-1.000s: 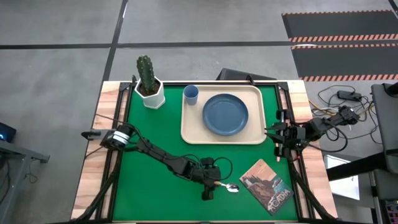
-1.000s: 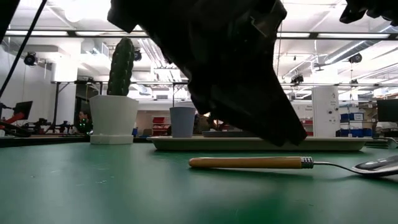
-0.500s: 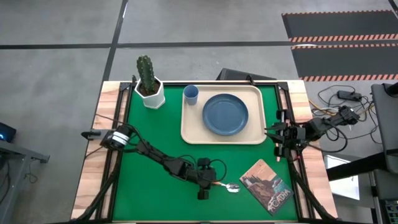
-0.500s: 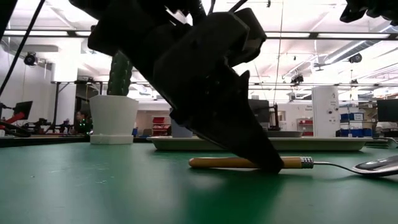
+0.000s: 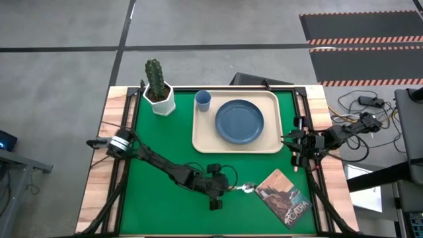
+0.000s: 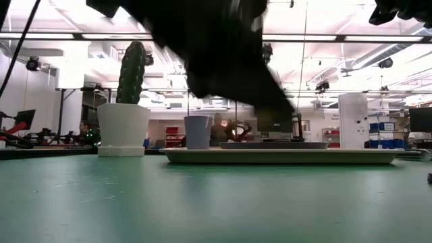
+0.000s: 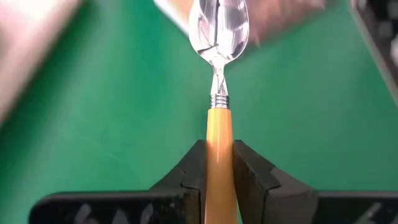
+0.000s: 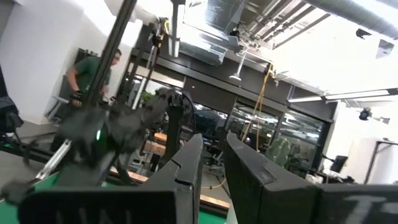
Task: Pick and place plate/cup/fork/spoon on tray
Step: Put the yellow spoon on the white serving tray to the left of the blue plate
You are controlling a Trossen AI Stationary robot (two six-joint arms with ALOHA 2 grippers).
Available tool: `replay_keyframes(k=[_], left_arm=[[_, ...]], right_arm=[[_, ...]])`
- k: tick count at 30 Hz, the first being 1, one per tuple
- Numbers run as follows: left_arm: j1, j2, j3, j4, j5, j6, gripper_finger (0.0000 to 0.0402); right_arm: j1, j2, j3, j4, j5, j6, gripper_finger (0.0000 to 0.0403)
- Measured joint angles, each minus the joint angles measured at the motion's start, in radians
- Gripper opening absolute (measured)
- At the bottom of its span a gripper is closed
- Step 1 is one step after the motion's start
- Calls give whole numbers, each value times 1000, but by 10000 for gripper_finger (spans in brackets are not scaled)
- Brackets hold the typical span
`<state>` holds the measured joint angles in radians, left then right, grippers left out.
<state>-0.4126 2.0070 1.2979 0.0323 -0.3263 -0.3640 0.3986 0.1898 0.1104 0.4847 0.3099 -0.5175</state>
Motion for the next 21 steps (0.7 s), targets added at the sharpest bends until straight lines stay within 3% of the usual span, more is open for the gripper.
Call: replay_keyframes(k=[5,11,14,17,21], left_arm=[[11,-116,-2,-90,-235,-98,32],[46,-236,-51,-230,-566,-411,32],[79,-266,-104,-253,-638,-606,32],[130,-274,-150,-244,-649,-814,34],[190,-240,-195,-246,-626,-921,43]], right_arm=[[0,-18,0,5,7,-1,52],[0,-70,1,6,9,0,52],[0,-88,14,-23,14,0,52],[0,-99,44,-85,18,6,52],[0,-97,94,-201,33,29,52]])
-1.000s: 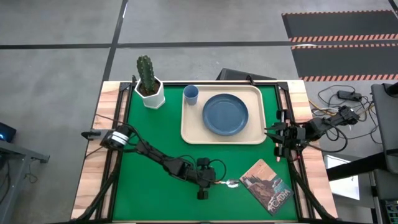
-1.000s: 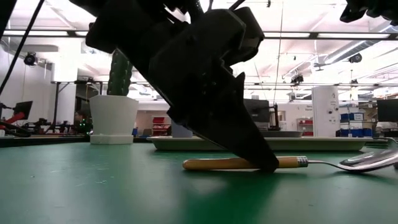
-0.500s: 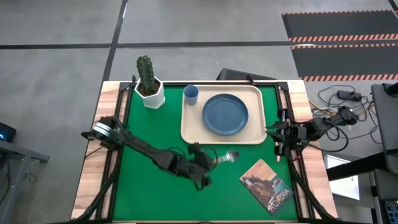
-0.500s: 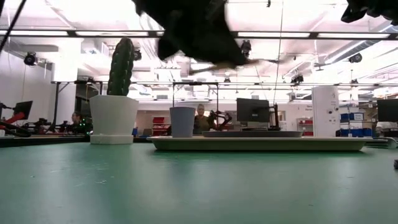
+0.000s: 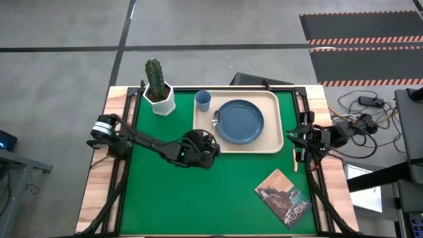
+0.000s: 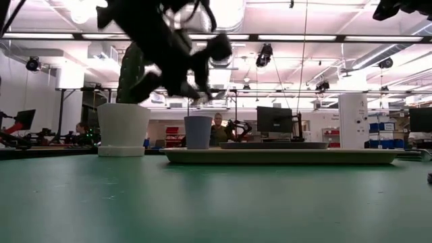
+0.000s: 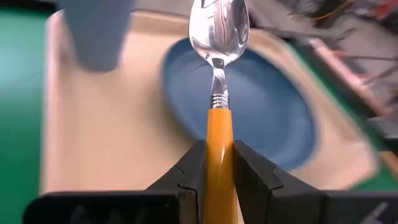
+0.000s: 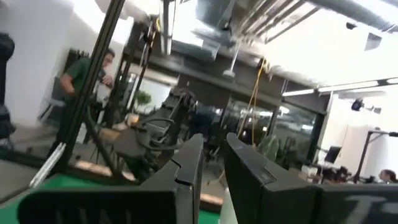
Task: Pick and place plate/cup/fork/spoon on tray
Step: Put the yellow spoon on the white serving tray to the left of the blue plate
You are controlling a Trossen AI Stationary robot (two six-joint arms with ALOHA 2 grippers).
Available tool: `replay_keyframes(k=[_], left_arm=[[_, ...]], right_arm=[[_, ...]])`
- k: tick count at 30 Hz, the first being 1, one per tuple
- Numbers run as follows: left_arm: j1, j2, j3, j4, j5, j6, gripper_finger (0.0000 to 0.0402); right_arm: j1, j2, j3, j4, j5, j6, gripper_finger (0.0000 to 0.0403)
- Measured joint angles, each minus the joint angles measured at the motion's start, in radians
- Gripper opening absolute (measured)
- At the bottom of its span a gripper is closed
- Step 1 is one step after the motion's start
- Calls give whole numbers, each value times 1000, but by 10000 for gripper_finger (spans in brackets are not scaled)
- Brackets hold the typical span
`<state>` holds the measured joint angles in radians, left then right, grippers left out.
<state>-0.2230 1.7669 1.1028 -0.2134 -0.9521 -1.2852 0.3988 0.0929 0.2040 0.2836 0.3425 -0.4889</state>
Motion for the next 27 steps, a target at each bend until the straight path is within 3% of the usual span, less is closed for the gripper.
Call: replay_keyframes(k=[8,14,22,27], left_arm=[[72,43,-33,-14,6,-85,46],[116,94,-39,-14,101,-128,48],[140,99,-75,-17,109,-304,48],[138,98,-79,-14,122,-306,49]], right_arm=[[0,0,136,-289,-1,109,52],[0,0,218,-453,-1,221,52],[0,0,227,-489,-1,253,52],[0,0,228,-494,-1,250,52]])
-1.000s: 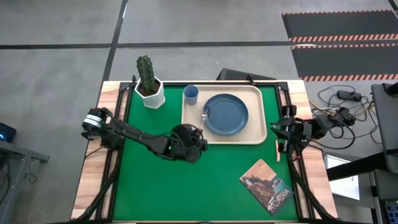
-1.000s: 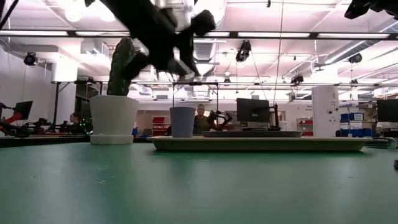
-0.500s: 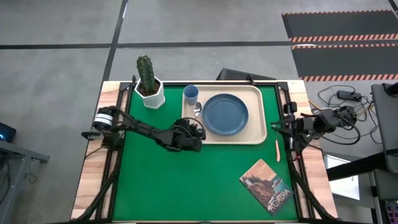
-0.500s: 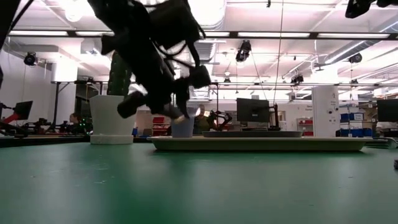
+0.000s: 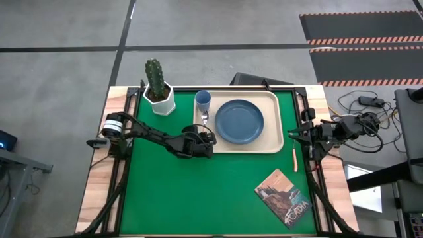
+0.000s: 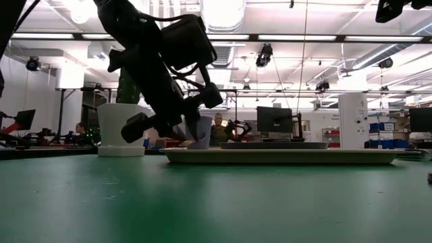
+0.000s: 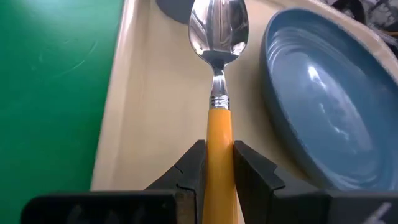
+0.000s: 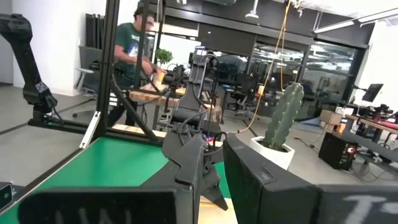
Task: Pick and place plate/cup/fork/spoon on tray
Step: Put the yellow spoon on the white serving tray to the left of the blue plate
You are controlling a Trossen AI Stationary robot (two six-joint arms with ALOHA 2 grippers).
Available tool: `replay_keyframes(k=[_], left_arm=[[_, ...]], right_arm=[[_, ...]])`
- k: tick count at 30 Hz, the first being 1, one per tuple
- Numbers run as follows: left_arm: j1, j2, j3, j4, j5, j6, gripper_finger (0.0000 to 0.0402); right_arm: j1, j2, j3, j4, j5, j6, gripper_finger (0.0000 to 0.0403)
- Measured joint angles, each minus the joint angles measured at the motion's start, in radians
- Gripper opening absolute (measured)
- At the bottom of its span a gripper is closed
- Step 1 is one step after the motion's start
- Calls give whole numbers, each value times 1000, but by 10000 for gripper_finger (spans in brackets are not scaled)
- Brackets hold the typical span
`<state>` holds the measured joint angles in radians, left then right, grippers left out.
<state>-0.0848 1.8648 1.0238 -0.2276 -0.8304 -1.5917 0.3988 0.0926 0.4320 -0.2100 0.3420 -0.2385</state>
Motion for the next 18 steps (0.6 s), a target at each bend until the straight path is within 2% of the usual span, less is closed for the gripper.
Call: replay_keyframes(k=[18], left_arm=[[1,0,-1,2,7,45,72]], right_arm=[[0,0,-1,1,0,-7,52]])
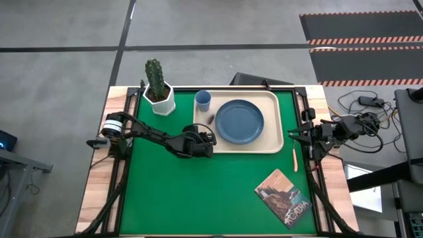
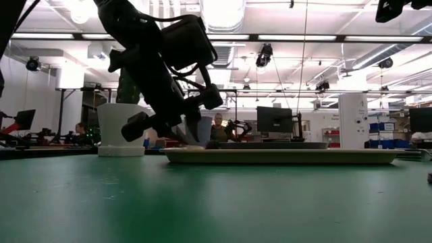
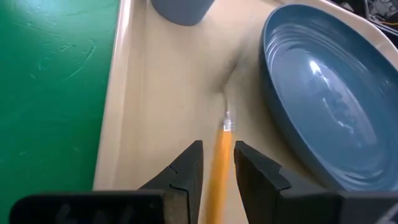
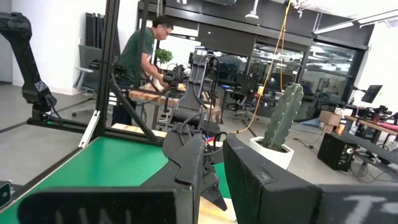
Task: Pick and place plate/cup/fork/spoon on tray
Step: Put the yellow spoon on the white serving tray to the left of the blue plate
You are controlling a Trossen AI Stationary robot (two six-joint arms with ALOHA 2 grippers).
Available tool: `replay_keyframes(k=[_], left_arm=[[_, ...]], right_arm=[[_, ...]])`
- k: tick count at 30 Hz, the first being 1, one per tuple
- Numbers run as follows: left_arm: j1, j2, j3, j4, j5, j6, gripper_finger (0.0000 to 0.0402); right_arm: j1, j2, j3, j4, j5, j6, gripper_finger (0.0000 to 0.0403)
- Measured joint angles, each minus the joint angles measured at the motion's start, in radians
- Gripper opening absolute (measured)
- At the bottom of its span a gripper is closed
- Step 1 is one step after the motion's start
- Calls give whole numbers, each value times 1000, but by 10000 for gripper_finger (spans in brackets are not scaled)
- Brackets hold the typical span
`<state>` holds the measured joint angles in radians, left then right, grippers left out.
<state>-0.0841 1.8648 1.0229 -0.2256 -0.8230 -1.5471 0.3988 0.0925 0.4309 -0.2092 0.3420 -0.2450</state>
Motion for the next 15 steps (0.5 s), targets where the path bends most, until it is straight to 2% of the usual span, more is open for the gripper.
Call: replay_keyframes(k=[8,15], left_arm=[[0,0,5,13,0,4,73],[-1,0,5,18,25,94,73]], right_arm=[[0,0,0,-2,0,0,52],[0,0,0,-2,0,0,52]])
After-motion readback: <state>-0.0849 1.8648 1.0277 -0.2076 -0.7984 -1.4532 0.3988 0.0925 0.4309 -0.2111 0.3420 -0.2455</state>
